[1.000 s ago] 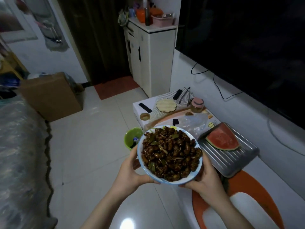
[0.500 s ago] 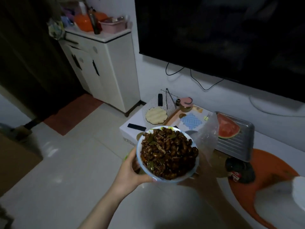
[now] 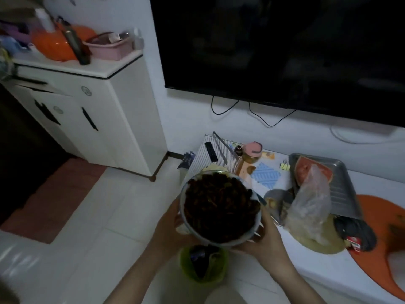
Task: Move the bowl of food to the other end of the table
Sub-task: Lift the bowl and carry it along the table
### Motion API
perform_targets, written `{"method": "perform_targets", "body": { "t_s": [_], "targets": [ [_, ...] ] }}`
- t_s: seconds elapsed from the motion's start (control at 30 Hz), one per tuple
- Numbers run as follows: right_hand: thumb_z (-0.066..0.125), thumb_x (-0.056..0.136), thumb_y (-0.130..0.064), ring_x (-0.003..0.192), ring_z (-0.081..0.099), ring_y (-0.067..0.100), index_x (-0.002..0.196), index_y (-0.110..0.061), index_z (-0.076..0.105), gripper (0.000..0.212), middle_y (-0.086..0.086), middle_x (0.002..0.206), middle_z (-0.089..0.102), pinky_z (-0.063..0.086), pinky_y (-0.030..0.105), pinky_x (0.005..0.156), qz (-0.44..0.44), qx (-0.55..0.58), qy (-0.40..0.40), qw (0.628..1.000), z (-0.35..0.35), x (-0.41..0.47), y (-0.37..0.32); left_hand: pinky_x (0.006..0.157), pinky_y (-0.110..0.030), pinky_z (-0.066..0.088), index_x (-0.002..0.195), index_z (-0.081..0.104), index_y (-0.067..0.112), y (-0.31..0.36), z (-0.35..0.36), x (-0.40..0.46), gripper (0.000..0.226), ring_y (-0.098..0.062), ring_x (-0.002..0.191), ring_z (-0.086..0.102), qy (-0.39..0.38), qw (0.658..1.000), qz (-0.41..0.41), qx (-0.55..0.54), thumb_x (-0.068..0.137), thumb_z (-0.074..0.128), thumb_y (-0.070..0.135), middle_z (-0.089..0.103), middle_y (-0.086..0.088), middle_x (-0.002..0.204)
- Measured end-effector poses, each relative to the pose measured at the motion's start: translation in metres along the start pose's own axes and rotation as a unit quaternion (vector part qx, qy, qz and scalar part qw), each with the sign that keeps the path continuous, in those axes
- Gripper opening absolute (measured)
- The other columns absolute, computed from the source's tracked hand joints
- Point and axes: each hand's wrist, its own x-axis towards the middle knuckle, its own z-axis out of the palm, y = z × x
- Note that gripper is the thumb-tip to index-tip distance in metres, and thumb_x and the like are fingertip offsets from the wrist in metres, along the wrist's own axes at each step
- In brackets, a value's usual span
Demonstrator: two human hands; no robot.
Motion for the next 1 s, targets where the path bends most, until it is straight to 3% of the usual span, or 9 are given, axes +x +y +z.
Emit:
{"method": "perform_targets", "body": {
  "t_s": [0.07,0.17,0.23,0.3,0.37,0.57,0.73,0.87,1.0],
  "targets": [
    [0.098,0.028,-0.043,0.113,0.061,0.004,0.121,-0.043,0.051,0.104,-0.026,0.117,0.066,0.061,0.027,0.081,-0.028,-0.018,0.019,0.999,0.024,0.019,-0.004,0.082,-0.018,0.056,0.126,0.041,0.041,0.0,-0.027,0.029,0.113,0.01,0.108,0.058,-0.032,0.997,0.042,0.05,0.029,0.098,0.027,0.054,0.018,0.126],
    [0.096,0.038,-0.047,0.107,0.061,-0.005,0.125,-0.048,0.048,0.099,-0.033,0.117,0.062,0.055,0.012,0.073,-0.052,-0.038,0.074,0.995,0.062,0.044,-0.003,0.074,-0.007,0.052,0.117,0.044,0.041,-0.009,-0.067,0.081,0.093,-0.001,0.108,0.06,-0.061,0.99,0.091,0.094,0.052,0.088,-0.009,0.056,0.019,0.118],
    [0.093,0.043,-0.04,0.106,0.061,-0.002,0.125,-0.05,0.046,0.095,-0.033,0.116,0.062,0.055,0.013,0.071,-0.046,-0.04,0.118,0.991,0.089,0.063,-0.002,0.075,-0.003,0.049,0.116,0.046,0.037,-0.004,-0.091,0.113,0.089,-0.01,0.106,0.06,-0.093,0.981,0.119,0.12,0.052,0.089,-0.008,0.057,0.019,0.113],
    [0.092,0.045,-0.035,0.107,0.062,0.0,0.124,-0.051,0.046,0.093,-0.031,0.116,0.063,0.056,0.015,0.074,-0.053,-0.042,0.162,0.984,0.118,0.079,0.003,0.085,-0.009,0.049,0.126,0.051,0.024,-0.001,-0.116,0.144,0.092,-0.009,0.114,0.059,-0.159,0.967,0.144,0.137,0.047,0.094,0.004,0.061,0.01,0.121],
    [0.094,0.044,-0.037,0.11,0.061,-0.002,0.123,-0.056,0.046,0.094,-0.03,0.119,0.062,0.055,0.013,0.077,-0.053,-0.044,0.218,0.974,0.152,0.094,0.008,0.084,-0.01,0.05,0.132,0.049,0.018,-0.001,-0.148,0.176,0.101,-0.004,0.114,0.059,-0.232,0.956,0.123,0.128,0.043,0.095,0.005,0.063,0.006,0.126],
    [0.096,0.043,-0.043,0.114,0.06,-0.001,0.13,-0.044,0.047,0.1,-0.023,0.126,0.062,0.053,0.01,0.079,-0.026,-0.033,0.331,0.943,0.23,0.12,0.007,0.08,-0.004,0.048,0.134,0.044,0.034,0.0,-0.201,0.24,0.108,0.009,0.112,0.057,-0.349,0.928,0.078,0.108,0.041,0.096,0.013,0.061,0.028,0.122],
    [0.095,0.048,-0.035,0.123,0.053,-0.001,0.142,-0.027,0.038,0.11,-0.023,0.135,0.055,0.047,0.007,0.088,-0.008,-0.036,0.407,0.913,0.261,0.158,0.015,0.083,-0.009,0.051,0.137,0.042,0.028,-0.002,-0.208,0.308,0.111,0.002,0.117,0.056,-0.447,0.886,0.068,0.107,0.043,0.095,0.003,0.058,0.015,0.13],
    [0.095,0.045,-0.035,0.115,0.056,-0.005,0.143,-0.027,0.037,0.114,-0.027,0.126,0.059,0.049,0.006,0.081,0.0,-0.032,0.452,0.892,0.268,0.199,0.033,0.08,-0.01,0.052,0.128,0.043,0.043,-0.015,-0.2,0.365,0.105,0.006,0.116,0.056,-0.497,0.859,0.053,0.114,0.043,0.093,0.007,0.058,0.018,0.127],
    [0.096,0.049,-0.038,0.113,0.059,-0.001,0.138,-0.04,0.04,0.105,-0.023,0.127,0.06,0.054,0.011,0.078,0.016,-0.025,0.49,0.871,0.264,0.249,0.047,0.077,-0.008,0.051,0.128,0.042,0.039,-0.032,-0.188,0.421,0.103,0.011,0.111,0.057,-0.531,0.838,0.036,0.122,0.048,0.092,-0.004,0.055,0.014,0.128]
  ]
}}
